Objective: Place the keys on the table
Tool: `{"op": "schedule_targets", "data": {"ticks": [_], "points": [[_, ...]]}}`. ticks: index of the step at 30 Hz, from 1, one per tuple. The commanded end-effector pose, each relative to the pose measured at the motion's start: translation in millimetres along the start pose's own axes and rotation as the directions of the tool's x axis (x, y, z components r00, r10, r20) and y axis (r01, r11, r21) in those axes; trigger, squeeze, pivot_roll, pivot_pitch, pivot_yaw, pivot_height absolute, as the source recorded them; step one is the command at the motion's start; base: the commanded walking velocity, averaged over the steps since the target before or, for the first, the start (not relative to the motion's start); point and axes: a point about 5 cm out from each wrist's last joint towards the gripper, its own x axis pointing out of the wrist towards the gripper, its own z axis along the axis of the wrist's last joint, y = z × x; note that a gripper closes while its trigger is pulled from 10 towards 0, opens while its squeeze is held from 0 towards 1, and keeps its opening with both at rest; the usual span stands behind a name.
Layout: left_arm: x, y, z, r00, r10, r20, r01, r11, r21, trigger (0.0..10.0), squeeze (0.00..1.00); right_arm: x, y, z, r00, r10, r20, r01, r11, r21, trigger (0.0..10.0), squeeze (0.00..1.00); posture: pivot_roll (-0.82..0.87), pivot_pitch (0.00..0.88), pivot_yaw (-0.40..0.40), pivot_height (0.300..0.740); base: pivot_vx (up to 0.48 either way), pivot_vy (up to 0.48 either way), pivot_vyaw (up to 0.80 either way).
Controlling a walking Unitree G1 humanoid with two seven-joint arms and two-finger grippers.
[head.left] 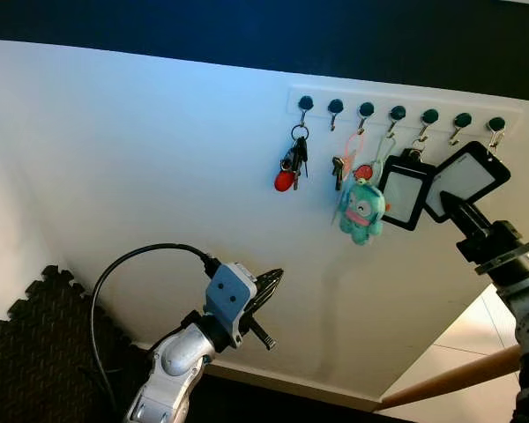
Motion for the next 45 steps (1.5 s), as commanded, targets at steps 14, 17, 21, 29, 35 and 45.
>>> {"op": "schedule_targets", "data": {"ticks": [14, 17, 21, 29, 35, 45], "points": [[-1.8, -1.0, -3, 0.999, -0.032, -0.029, 0.033, 0.999, 0.023, 10.0, 0.0, 26.3, 17.5, 15, 0.997, 0.075, 0.035, -0.075, 0.997, -0.01, 10.0, 0.0, 0.07, 0.075, -0.055, 0.74, 0.0, 0.0, 0.0], [-1.6, -1.7, -3, 0.999, -0.039, -0.032, 0.039, 0.999, 0.023, 10.0, 0.0, 31.2, 16.4, 16, 0.998, 0.056, 0.028, -0.056, 0.998, -0.018, 10.0, 0.0, 0.07, 0.074, -0.055, 0.74, 0.0, 0.0, 0.0], [-1.7, -2.4, -3, 0.998, -0.043, -0.035, 0.043, 0.999, 0.023, 10.0, 0.0, 35.1, 15.3, 20, 0.998, 0.035, 0.052, -0.035, 0.999, -0.004, 10.0, 0.0, 0.07, 0.074, -0.057, 0.74, 0.0, 0.0, 0.0], [-2.6, -3.9, -5, 0.998, -0.054, -0.045, 0.055, 0.998, 0.027, 10.0, 0.0, 38.6, 6.3, 18, 0.998, -0.067, 0.004, 0.067, 0.997, -0.023, 10.0, 0.0, 0.07, 0.075, -0.057, 0.74, 0.0, 0.0, 0.0], [-2.6, -4.5, -5, 0.997, -0.06, -0.047, 0.062, 0.998, 0.027, 10.0, 0.0, 34.9, 2.9, 8, 0.992, -0.095, -0.085, 0.087, 0.992, -0.087, 10.0, 0.0, 0.08, 0.076, -0.057, 0.74, 0.0, 0.0, 0.0], [-2.3, -5.4, -5, 0.997, -0.062, -0.047, 0.064, 0.998, 0.028, 10.0, 0.0, 26.3, 2.7, 2, 0.986, -0.071, -0.148, 0.047, 0.986, -0.16, 10.0, 0.0, 0.07, 0.078, -0.056, 0.74, 0.0, 0.0, 0.0]]}}
